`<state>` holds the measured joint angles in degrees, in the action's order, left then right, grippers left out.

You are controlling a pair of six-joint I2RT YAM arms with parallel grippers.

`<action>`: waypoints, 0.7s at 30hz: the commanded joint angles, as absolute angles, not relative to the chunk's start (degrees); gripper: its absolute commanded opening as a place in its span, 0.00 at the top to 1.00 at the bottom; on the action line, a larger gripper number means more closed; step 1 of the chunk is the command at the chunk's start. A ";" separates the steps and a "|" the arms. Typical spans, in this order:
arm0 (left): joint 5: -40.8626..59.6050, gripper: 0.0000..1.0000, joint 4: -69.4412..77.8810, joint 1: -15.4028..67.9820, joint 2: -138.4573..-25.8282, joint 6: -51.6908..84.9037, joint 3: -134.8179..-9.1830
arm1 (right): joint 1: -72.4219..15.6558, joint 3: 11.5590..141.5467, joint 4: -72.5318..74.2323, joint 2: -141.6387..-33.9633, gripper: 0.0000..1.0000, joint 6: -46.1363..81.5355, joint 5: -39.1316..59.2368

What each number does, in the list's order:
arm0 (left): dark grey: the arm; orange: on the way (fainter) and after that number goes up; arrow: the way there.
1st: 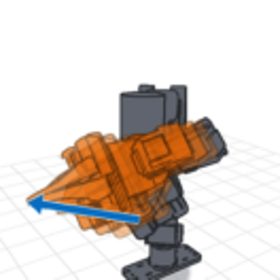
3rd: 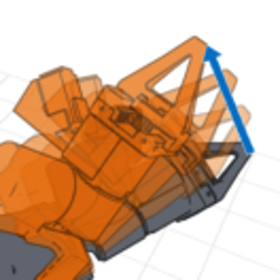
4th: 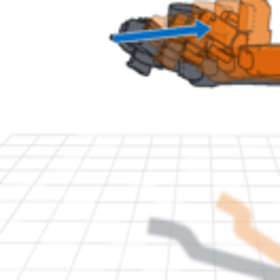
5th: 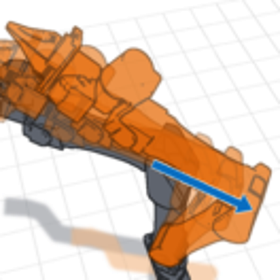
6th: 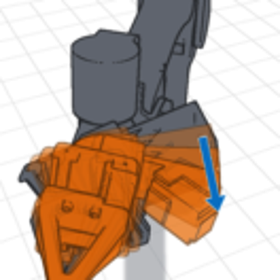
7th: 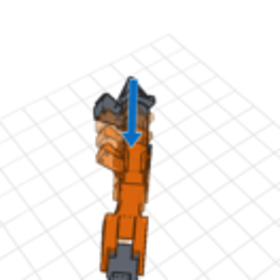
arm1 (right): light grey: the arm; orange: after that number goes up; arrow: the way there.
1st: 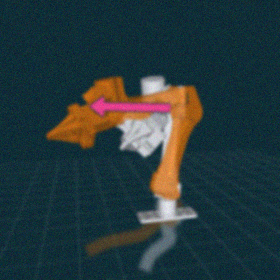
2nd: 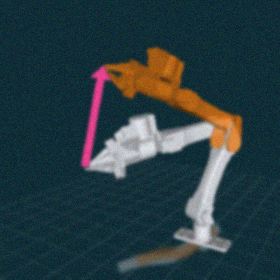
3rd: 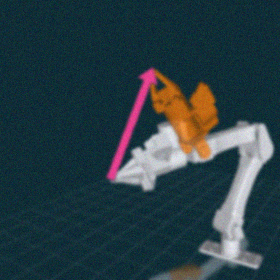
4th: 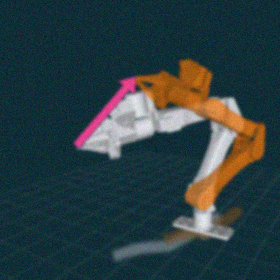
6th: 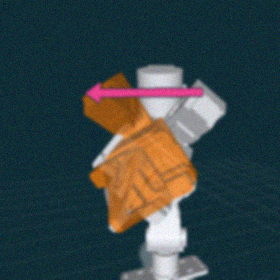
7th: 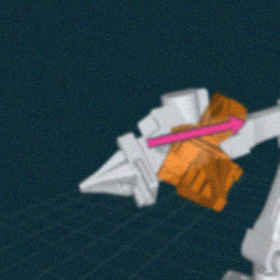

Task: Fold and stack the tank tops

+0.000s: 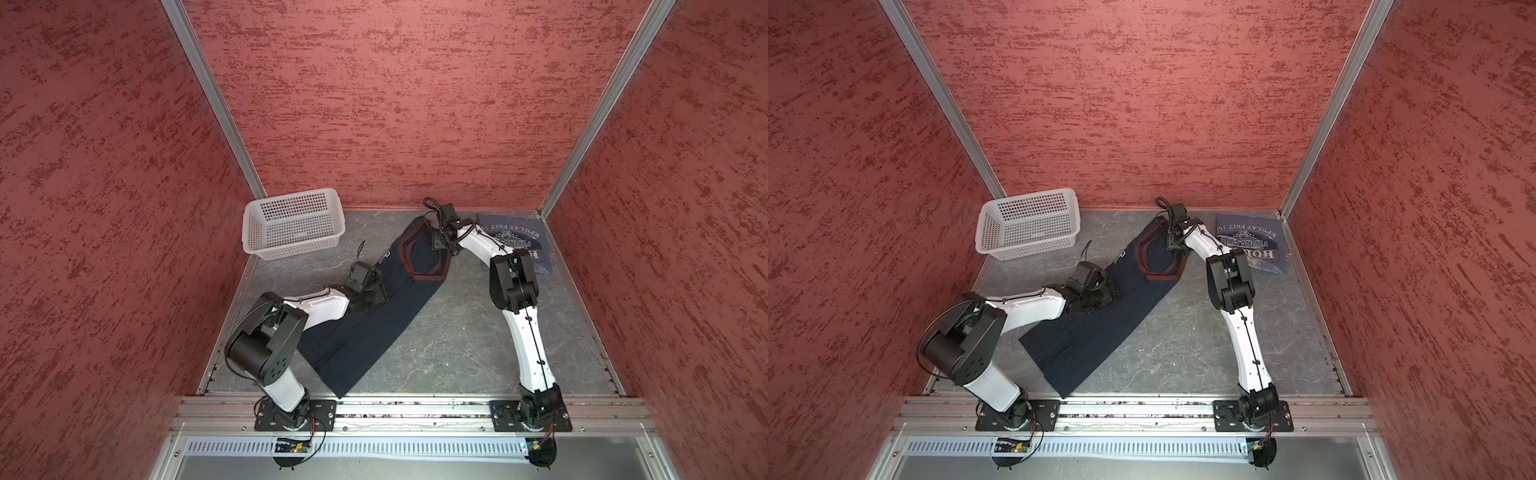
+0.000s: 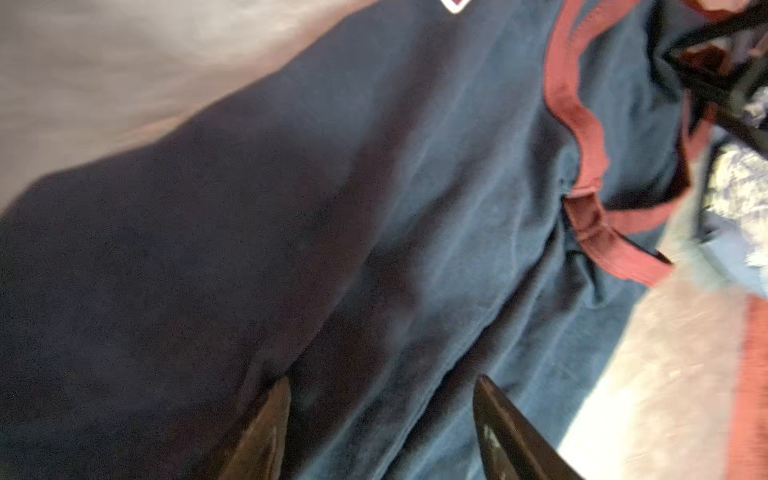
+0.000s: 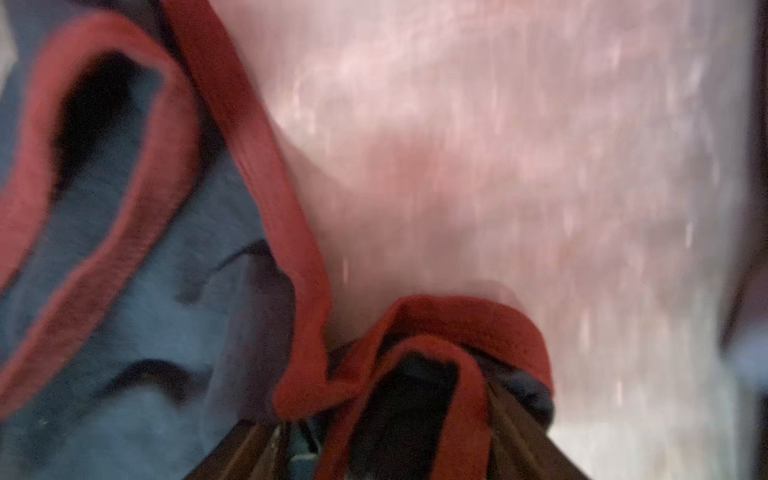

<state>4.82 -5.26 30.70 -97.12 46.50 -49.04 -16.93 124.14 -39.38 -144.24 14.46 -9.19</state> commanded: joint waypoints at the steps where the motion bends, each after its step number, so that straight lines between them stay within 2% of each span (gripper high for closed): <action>1: 8.25 0.29 -10.71 34.76 -100.53 49.26 -51.71 | -15.61 134.18 -48.44 -149.49 0.31 11.78 -8.58; 3: 7.56 0.28 -12.63 36.39 -98.88 49.04 -52.71 | -15.04 140.20 -51.63 -150.79 0.29 11.49 -8.38; 5: 7.27 0.27 -14.35 36.93 -95.80 48.89 -52.03 | -14.86 143.10 -53.60 -150.04 0.22 10.92 -8.57; 9: 4.61 0.25 -19.79 36.43 -87.23 46.55 -49.29 | -14.94 142.18 -55.46 -144.24 0.11 11.53 -8.62; 11: 3.79 0.24 -21.84 35.60 -83.06 45.01 -47.59 | -15.03 139.65 -56.39 -140.71 0.09 12.39 -8.28; 15: 3.92 0.23 -25.89 32.16 -76.22 41.57 -43.69 | -17.45 123.66 -52.42 -128.92 0.10 13.63 -7.03; 21: 3.82 0.25 -31.05 27.63 -72.15 37.28 -38.31 | -24.35 91.30 -38.66 -109.53 0.22 19.38 -1.94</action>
<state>4.21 -25.98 28.99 -73.49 40.77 -40.69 -20.99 100.66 -45.39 -113.91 15.51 -5.96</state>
